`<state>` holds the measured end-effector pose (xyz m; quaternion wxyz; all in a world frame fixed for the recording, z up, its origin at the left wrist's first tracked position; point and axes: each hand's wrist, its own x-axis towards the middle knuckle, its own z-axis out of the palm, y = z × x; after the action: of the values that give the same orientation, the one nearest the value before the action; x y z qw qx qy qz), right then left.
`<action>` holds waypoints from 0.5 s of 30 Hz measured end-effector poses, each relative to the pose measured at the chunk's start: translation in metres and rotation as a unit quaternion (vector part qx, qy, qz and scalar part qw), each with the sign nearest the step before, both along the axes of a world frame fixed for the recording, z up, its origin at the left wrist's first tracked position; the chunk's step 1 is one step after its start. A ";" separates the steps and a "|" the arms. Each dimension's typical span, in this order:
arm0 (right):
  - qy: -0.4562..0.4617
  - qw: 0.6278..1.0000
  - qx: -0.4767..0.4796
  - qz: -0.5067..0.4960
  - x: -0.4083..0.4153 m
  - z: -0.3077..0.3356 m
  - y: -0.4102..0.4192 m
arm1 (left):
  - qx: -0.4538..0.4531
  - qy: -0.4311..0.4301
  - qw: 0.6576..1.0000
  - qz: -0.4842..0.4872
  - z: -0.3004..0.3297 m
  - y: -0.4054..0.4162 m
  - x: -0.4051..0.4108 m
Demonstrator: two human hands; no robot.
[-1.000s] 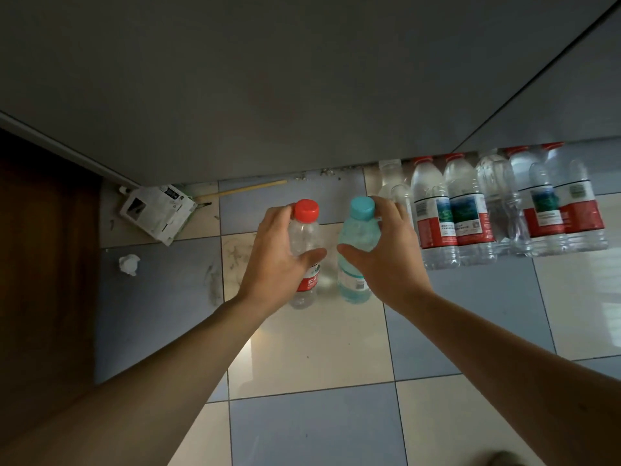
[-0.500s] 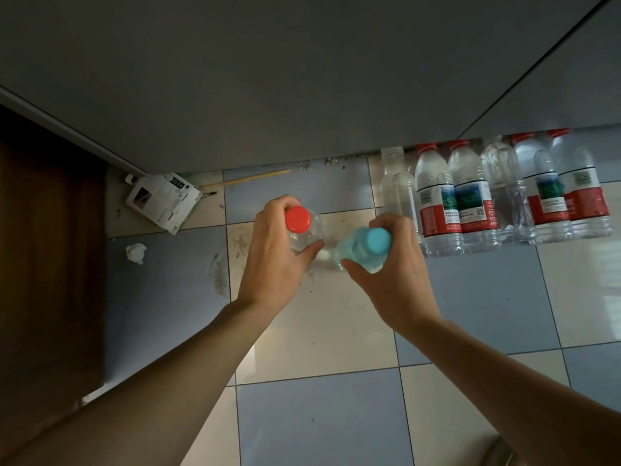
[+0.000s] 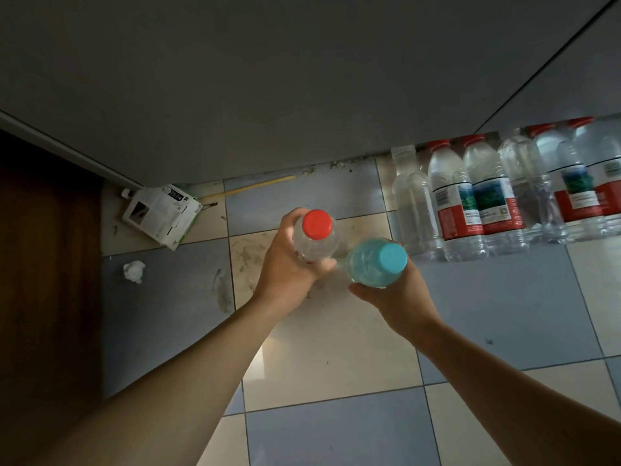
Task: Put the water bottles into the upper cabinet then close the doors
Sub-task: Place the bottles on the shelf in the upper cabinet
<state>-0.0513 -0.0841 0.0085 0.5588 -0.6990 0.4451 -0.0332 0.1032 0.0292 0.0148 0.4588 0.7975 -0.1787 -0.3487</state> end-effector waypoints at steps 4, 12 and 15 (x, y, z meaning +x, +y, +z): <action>-0.028 0.998 0.038 -0.051 0.004 -0.005 -0.003 | -0.007 -0.006 1.000 0.016 -0.004 -0.006 0.001; -0.042 0.991 0.110 -0.068 -0.015 0.049 -0.001 | 0.006 0.023 0.999 0.044 0.050 0.019 -0.011; -0.046 0.991 0.109 -0.056 -0.018 0.093 -0.006 | -0.002 0.035 0.999 0.038 0.093 0.021 -0.010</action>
<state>-0.0692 -0.0896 0.1015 0.6488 -0.6054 0.4585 -0.0479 0.0929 0.0506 0.1082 0.4794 0.7900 -0.1327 -0.3583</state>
